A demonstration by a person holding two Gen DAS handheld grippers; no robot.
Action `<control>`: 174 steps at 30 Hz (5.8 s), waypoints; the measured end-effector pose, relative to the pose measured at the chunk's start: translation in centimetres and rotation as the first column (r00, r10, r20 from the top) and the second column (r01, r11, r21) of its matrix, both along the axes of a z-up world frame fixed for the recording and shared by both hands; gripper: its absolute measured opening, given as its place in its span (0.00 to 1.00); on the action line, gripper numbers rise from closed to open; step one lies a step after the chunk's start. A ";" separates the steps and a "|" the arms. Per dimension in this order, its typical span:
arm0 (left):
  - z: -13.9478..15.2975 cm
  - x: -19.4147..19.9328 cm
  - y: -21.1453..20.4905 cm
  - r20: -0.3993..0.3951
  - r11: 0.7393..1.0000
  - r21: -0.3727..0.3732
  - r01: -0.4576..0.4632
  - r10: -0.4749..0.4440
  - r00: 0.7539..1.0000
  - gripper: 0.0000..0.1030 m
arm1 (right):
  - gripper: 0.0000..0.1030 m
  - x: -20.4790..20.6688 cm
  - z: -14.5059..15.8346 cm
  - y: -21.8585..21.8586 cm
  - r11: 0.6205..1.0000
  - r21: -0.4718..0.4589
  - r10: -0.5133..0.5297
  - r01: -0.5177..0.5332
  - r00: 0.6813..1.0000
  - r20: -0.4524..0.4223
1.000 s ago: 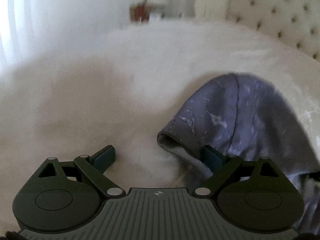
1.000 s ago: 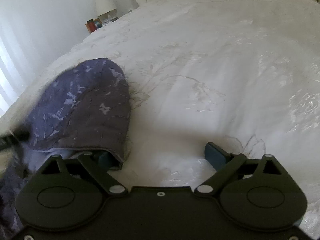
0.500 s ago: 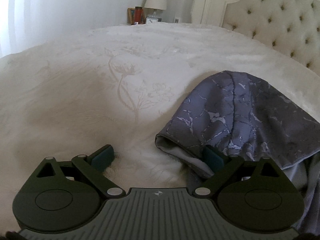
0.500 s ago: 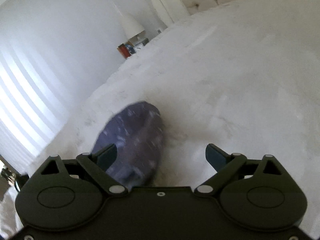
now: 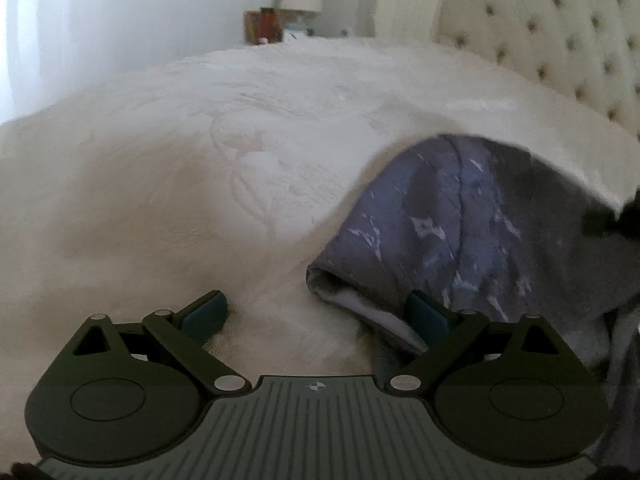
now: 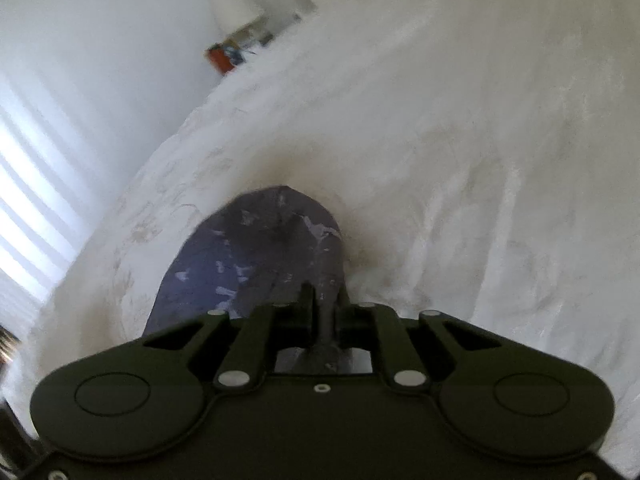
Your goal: Fold large clothes
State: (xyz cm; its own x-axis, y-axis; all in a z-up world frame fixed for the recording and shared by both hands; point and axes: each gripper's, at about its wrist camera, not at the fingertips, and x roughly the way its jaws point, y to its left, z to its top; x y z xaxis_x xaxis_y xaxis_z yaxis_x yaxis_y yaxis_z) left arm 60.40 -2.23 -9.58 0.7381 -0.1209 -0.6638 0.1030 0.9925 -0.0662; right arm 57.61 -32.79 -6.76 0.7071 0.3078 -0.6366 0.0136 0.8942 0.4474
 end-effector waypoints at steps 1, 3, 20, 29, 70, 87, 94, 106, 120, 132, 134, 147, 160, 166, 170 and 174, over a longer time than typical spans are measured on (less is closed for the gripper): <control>0.5 -0.4 0.2 -0.009 1.000 0.002 0.014 -0.013 1.000 0.93 | 0.11 -0.6 1.0 0.5 0.999 -0.042 0.028 -0.026 0.999 0.035; 1.6 -1.5 1.0 -0.010 1.000 -0.012 0.021 -0.021 1.000 0.93 | 0.11 -2.1 2.9 1.4 0.995 -0.086 0.064 -0.056 0.993 0.096; 11.0 -19.1 9.7 0.030 0.936 -0.277 0.217 -0.217 0.976 1.00 | 0.10 -24.7 9.3 8.6 0.852 -0.381 0.496 -0.360 0.788 0.364; 8.5 -18.5 11.3 -0.091 0.758 -0.650 0.060 -0.156 0.983 1.00 | 0.11 -30.3 4.3 10.3 0.815 -0.427 0.522 -0.393 0.817 0.245; 10.6 -18.5 5.7 -0.057 0.653 -0.753 0.084 -0.192 0.980 0.09 | 0.99 -24.5 0.1 0.5 0.687 0.727 -0.116 0.016 0.989 0.087; 4.6 -25.4 3.8 0.044 0.897 -0.359 0.258 -0.260 0.965 0.52 | 0.98 -29.6 0.2 3.5 0.962 0.274 0.018 -0.026 0.999 0.031; 4.1 -18.5 5.9 -0.061 0.882 -0.468 0.057 -0.097 0.993 0.62 | 0.93 -29.3 -0.2 4.2 0.971 0.240 -0.012 0.002 0.999 0.040; 4.2 -16.6 4.4 -0.072 0.825 -0.559 0.080 -0.144 0.987 0.03 | 0.11 -28.4 0.5 3.0 0.980 0.198 -0.036 0.030 0.999 0.027; 0.8 -25.2 4.0 -0.047 0.918 -0.307 0.252 -0.279 0.959 0.05 | 0.24 -33.7 0.1 3.3 0.984 0.134 0.119 -0.116 0.993 -0.019; 1.6 -21.7 5.0 0.028 0.922 -0.356 0.152 -0.152 0.988 0.12 | 0.61 -28.9 1.5 0.1 0.942 0.333 -0.034 -0.030 0.982 0.184; 1.4 -21.1 4.6 -0.001 0.930 -0.339 0.144 -0.154 0.988 0.16 | 0.61 -27.7 1.3 -0.7 0.942 0.335 -0.093 0.030 0.981 0.172; 4.2 -25.0 4.6 0.172 0.963 -0.195 0.185 -0.152 0.973 0.35 | 0.53 -30.1 4.6 3.1 0.987 -0.139 -0.047 0.083 0.969 0.244; -0.3 -22.9 2.7 0.046 0.985 -0.072 0.154 -0.151 0.987 0.62 | 0.53 -29.6 0.2 11.1 0.929 -0.338 0.187 -0.151 0.979 0.077; -1.4 -23.4 2.6 0.102 0.984 -0.045 0.172 -0.167 0.981 0.68 | 0.57 -30.8 -0.7 10.5 0.936 -0.327 0.191 -0.131 0.969 0.159; -1.2 -23.3 2.3 0.103 0.979 -0.052 0.197 -0.191 0.976 0.80 | 0.80 -31.2 -1.5 10.2 0.949 -0.272 0.216 -0.159 0.956 0.196; -0.9 -23.3 1.9 0.084 0.971 -0.041 0.234 -0.230 0.970 1.00 | 0.99 -31.2 -1.0 11.4 0.927 -0.301 0.285 -0.224 0.942 0.176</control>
